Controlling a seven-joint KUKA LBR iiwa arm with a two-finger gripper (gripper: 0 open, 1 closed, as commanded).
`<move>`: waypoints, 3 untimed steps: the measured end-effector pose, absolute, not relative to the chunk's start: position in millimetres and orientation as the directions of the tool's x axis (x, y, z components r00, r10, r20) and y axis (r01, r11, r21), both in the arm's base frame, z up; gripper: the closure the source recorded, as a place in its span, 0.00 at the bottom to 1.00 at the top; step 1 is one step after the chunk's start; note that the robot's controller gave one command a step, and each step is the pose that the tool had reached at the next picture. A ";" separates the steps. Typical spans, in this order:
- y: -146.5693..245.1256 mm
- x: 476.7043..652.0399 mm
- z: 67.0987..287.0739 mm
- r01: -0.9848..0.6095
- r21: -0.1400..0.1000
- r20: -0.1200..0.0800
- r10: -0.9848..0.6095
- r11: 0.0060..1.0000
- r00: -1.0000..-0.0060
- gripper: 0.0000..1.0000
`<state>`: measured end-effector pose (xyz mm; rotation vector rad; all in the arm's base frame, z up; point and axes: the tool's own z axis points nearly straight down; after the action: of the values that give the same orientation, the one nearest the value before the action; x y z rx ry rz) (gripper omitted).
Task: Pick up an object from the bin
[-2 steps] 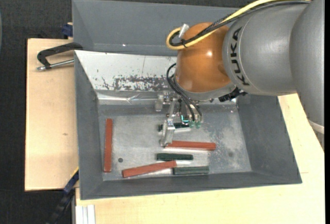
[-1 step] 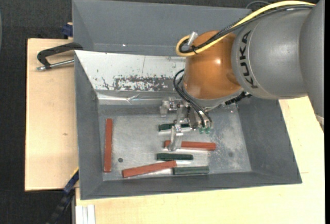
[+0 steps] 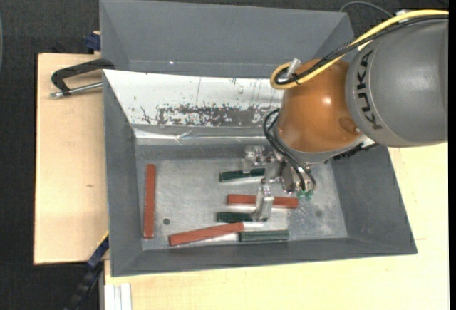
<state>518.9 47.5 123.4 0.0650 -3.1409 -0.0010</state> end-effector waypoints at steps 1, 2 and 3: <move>72.6 537.4 74.5 0.136 0.005 -0.009 0.136 0.991 -0.991 1.00; 72.5 537.4 74.6 0.136 0.005 -0.009 0.136 0.991 -0.991 1.00; 63.9 559.7 74.2 0.101 0.006 0.001 0.101 0.995 -0.995 1.00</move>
Offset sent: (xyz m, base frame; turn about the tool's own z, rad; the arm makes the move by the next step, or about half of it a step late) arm 0.0000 0.0000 0.0000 0.0000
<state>559.7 63.9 74.2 -0.1591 -3.1368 -0.0093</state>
